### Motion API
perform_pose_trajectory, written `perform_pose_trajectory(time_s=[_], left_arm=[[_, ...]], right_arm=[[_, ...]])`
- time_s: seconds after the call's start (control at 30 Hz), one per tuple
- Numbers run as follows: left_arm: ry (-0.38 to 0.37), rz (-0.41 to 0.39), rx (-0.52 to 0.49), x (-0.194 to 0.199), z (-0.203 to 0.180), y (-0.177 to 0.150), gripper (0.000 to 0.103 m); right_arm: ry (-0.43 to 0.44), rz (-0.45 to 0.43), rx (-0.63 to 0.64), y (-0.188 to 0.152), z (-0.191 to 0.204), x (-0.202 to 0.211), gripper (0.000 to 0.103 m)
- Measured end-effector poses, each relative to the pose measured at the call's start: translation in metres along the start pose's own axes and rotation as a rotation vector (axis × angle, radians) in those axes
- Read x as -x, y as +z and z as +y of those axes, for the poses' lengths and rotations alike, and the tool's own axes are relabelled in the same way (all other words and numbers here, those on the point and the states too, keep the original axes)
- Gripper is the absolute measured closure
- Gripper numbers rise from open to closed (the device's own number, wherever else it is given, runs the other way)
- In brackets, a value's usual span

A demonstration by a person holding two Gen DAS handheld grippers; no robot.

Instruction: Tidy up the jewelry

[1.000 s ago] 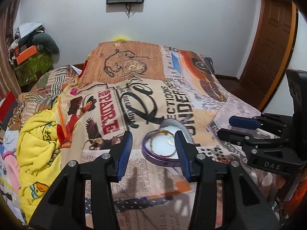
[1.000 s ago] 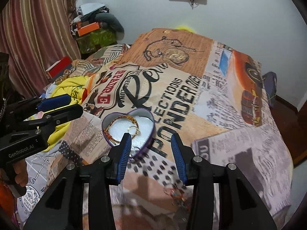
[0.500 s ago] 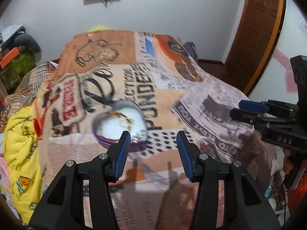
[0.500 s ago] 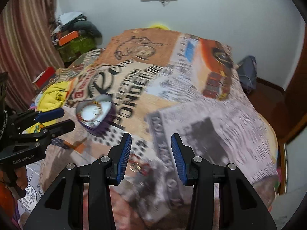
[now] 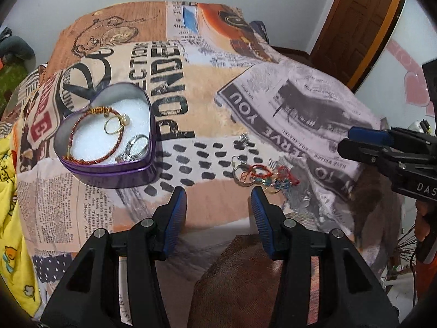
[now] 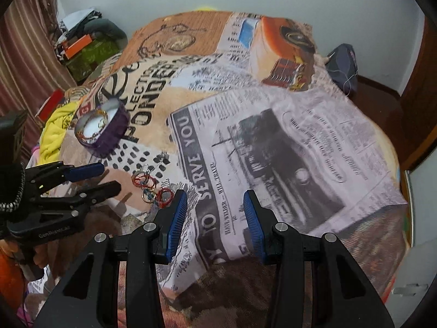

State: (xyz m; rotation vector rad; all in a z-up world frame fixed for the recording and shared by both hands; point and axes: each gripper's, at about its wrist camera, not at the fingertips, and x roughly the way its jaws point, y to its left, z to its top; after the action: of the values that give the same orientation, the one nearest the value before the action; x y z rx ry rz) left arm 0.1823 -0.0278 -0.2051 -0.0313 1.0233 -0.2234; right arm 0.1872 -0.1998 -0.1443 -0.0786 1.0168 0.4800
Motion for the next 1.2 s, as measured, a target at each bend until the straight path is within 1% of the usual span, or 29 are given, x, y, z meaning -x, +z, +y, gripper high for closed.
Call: perform_pose_trajectory(time_s=[0.23,0.4,0.47,0.5,0.53,0.6,0.7,0.8,0.97,1.03,1.07,1.13,1.2], left_arm=[[-0.012,-0.019,0.005,-0.003,0.004,0.001,0.055],[-0.030,-0.025,-0.002,-0.004,0.008,0.001,0.055],[-0.039,-0.028,-0.004,-0.003,0.010,0.000,0.055],[-0.042,-0.029,-0.005,-0.003,0.011,-0.001,0.055],[-0.045,-0.029,-0.005,-0.003,0.011,-0.001,0.055],[-0.049,-0.029,-0.007,-0.003,0.012,-0.001,0.055],[-0.051,-0.029,-0.015,-0.003,0.012,-0.002,0.055],[-0.047,-0.027,-0.030,-0.003,0.010,-0.002,0.055],[-0.056,-0.019,-0.048,-0.005,0.002,-0.002,0.055],[-0.064,-0.014,-0.059,-0.007,-0.001,-0.002,0.057],[-0.062,-0.013,-0.066,-0.008,-0.003,-0.001,0.057],[-0.054,-0.010,-0.084,-0.011,-0.007,0.000,0.062],[-0.041,-0.005,-0.106,-0.015,-0.013,0.003,0.064]], right_arm=[[0.095,0.002,0.025,0.022,0.012,-0.024,0.064],[0.139,0.041,0.056,0.037,0.029,-0.054,0.064],[0.152,0.061,0.070,0.039,0.034,-0.064,0.070],[0.157,0.071,0.078,0.040,0.037,-0.068,0.076],[0.160,0.087,0.087,0.040,0.040,-0.074,0.084],[0.152,0.107,0.098,0.038,0.042,-0.082,0.094],[0.144,0.082,0.105,0.036,0.042,-0.077,0.094],[0.148,0.049,0.085,0.037,0.038,-0.065,0.094],[0.145,-0.030,0.053,0.040,0.028,-0.031,0.094],[0.133,-0.059,0.049,0.042,0.024,-0.019,0.094],[0.128,-0.069,0.046,0.044,0.022,-0.017,0.094],[0.127,-0.088,0.029,0.044,0.016,-0.008,0.094],[0.117,-0.098,0.018,0.044,0.012,-0.004,0.094]])
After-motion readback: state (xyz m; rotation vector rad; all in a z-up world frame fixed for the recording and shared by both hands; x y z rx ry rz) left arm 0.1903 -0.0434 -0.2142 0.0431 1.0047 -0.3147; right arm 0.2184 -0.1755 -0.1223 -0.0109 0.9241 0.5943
